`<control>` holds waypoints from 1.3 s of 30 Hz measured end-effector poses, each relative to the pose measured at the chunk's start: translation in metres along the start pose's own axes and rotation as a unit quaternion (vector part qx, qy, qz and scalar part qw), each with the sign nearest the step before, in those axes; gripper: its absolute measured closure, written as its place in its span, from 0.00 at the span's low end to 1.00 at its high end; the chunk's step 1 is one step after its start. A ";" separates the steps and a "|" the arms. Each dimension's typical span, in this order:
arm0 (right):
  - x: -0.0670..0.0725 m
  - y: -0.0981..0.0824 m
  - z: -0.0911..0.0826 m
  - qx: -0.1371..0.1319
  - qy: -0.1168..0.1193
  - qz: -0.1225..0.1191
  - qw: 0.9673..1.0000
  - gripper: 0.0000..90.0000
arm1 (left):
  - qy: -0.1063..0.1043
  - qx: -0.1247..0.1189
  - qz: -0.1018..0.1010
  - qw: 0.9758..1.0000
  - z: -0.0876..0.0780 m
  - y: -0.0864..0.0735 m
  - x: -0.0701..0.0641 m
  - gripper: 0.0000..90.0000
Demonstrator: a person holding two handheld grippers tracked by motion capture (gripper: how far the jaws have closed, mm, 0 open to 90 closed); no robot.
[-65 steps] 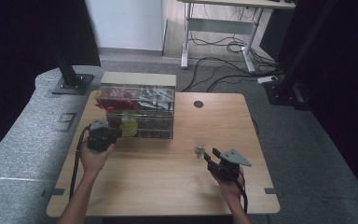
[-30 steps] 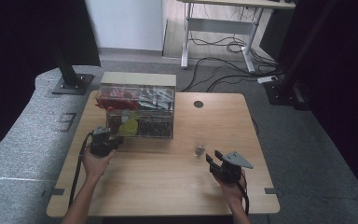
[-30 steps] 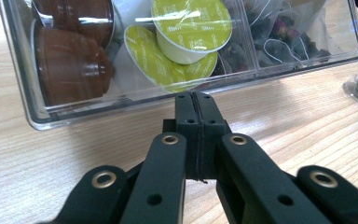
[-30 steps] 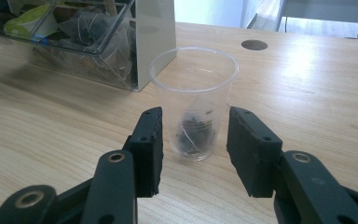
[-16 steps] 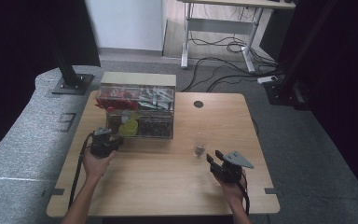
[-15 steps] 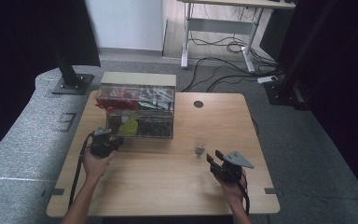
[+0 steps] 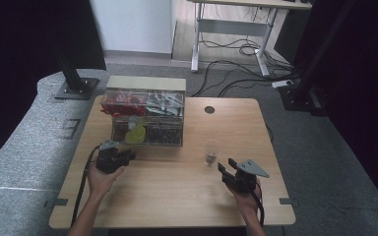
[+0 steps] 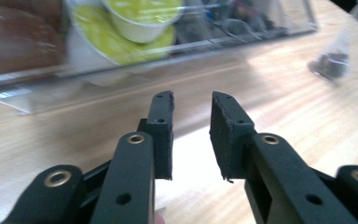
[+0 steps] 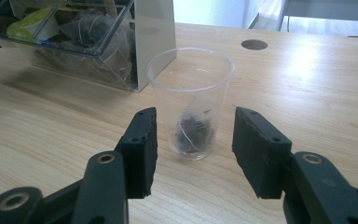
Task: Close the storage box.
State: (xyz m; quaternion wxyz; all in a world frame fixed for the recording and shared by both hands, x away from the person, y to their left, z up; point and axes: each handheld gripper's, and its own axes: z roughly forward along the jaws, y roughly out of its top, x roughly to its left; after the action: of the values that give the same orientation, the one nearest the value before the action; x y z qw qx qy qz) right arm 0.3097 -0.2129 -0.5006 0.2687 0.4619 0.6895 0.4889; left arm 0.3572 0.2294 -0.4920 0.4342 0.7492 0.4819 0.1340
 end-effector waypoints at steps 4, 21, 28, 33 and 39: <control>-0.003 -0.003 -0.005 -0.004 0.003 -0.001 1.000 0.51 | -0.012 0.001 0.012 1.000 -0.003 -0.013 -0.012 0.72; -0.032 -0.034 -0.028 0.024 0.012 0.032 0.999 0.38 | 0.007 0.025 0.030 0.999 -0.011 -0.072 -0.031 0.59; -0.042 -0.050 -0.023 0.076 0.001 0.028 0.997 0.35 | 0.017 0.041 0.018 0.999 -0.012 -0.084 -0.024 0.57; -0.046 -0.056 -0.018 0.096 -0.002 0.031 0.995 0.35 | 0.023 0.046 0.017 0.999 -0.012 -0.085 -0.023 0.57; -0.046 -0.058 -0.014 0.110 -0.008 0.026 0.994 0.35 | 0.031 0.048 0.025 0.998 -0.010 -0.084 -0.026 0.55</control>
State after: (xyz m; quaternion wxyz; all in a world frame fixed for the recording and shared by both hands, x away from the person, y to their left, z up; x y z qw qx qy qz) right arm 0.2963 -0.2656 -0.5522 0.2086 0.5105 0.7246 0.4133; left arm 0.2873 0.2261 -0.5459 0.3790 0.7766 0.4821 0.1444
